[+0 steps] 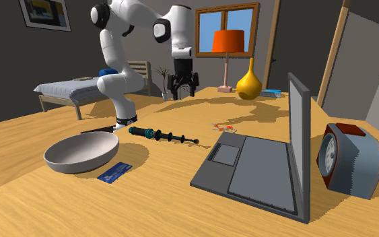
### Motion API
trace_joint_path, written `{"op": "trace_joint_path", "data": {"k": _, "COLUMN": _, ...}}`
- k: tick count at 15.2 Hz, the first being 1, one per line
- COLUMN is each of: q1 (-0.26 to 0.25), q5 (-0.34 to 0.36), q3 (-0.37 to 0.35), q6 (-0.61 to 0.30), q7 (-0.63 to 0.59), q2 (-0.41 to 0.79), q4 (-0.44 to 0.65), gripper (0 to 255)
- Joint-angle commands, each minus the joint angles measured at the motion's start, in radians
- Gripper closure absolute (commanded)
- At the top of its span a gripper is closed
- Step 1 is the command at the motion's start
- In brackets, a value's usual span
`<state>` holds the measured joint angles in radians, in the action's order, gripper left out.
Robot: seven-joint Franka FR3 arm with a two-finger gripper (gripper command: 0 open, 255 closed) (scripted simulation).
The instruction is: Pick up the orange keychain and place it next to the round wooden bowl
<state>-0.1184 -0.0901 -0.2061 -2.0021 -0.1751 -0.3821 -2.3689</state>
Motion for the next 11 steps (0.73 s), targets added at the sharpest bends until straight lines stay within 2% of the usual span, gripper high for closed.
{"op": "trace_joint_path", "data": {"k": 1, "q1": -0.010, "q5": 0.003, "q3": -0.031, "q6": -0.043, "q7": -0.033, "q2": 0.073, "q4": 0.031, "gripper": 0}}
{"op": "trace_joint_path", "data": {"k": 6, "q1": -0.031, "q5": 0.034, "q3": -0.092, "q6": -0.135, "q7": -0.110, "q2": 0.241, "q4": 0.104, "gripper": 0}}
{"op": "trace_joint_path", "data": {"k": 11, "q1": -0.059, "q5": 0.100, "q3": -0.137, "q6": -0.204, "q7": -0.198, "q2": 0.421, "q4": 0.206, "gripper": 0}}
